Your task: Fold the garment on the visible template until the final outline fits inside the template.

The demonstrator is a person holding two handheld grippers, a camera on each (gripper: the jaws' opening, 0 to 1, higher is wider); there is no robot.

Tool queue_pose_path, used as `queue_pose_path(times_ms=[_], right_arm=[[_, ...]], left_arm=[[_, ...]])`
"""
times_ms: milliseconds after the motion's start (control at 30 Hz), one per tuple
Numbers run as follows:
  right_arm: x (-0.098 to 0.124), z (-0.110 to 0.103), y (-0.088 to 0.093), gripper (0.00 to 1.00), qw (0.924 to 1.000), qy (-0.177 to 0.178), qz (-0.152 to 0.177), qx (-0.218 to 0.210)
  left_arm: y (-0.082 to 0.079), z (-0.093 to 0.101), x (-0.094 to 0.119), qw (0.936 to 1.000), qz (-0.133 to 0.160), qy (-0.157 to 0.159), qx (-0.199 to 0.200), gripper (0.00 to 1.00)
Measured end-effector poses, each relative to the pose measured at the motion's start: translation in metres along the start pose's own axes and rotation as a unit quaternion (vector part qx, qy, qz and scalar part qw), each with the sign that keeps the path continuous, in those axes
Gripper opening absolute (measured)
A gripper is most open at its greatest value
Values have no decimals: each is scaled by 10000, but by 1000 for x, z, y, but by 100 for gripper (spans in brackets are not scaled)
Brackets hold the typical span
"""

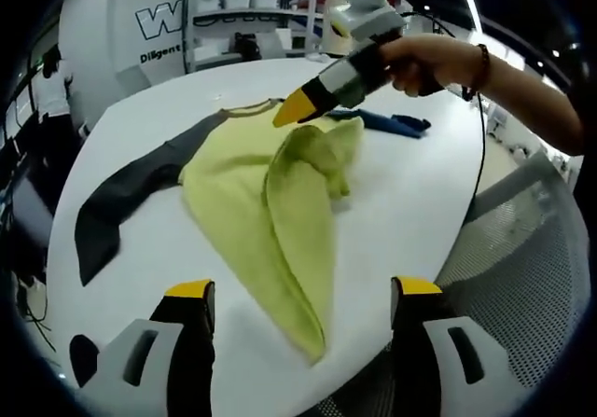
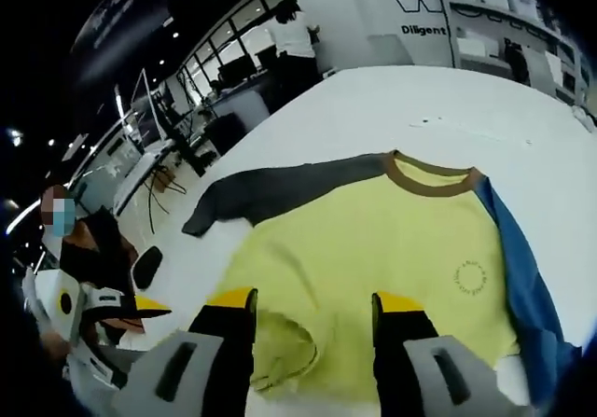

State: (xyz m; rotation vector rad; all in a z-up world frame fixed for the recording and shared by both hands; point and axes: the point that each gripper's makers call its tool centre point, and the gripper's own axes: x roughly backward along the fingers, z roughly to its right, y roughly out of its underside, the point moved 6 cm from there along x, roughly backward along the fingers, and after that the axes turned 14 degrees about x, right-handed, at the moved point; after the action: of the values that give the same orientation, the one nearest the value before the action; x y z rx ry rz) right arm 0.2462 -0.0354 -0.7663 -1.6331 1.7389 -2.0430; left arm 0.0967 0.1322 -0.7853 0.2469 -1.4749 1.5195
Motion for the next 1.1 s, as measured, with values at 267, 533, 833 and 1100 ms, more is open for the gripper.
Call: queue_pose_path(times_ms=[267,533,833,1100], right_arm=[[20,-30,12,56,9994,-204,111,270],[25,-51,27,50,9984,-189,24,540],[16,-62,56,29,9980,-267,-278,503],[9,-59,67,23,9977,-201,-420,500]], left_arm=[[0,0,0,10000,-2,5,-13,75],[2,-3,0,10000,-36,-41,79,71],[9,-7,-2,9994,-291,-155,96,68],[10,-5,-3,9993,-265,-13,268,55]])
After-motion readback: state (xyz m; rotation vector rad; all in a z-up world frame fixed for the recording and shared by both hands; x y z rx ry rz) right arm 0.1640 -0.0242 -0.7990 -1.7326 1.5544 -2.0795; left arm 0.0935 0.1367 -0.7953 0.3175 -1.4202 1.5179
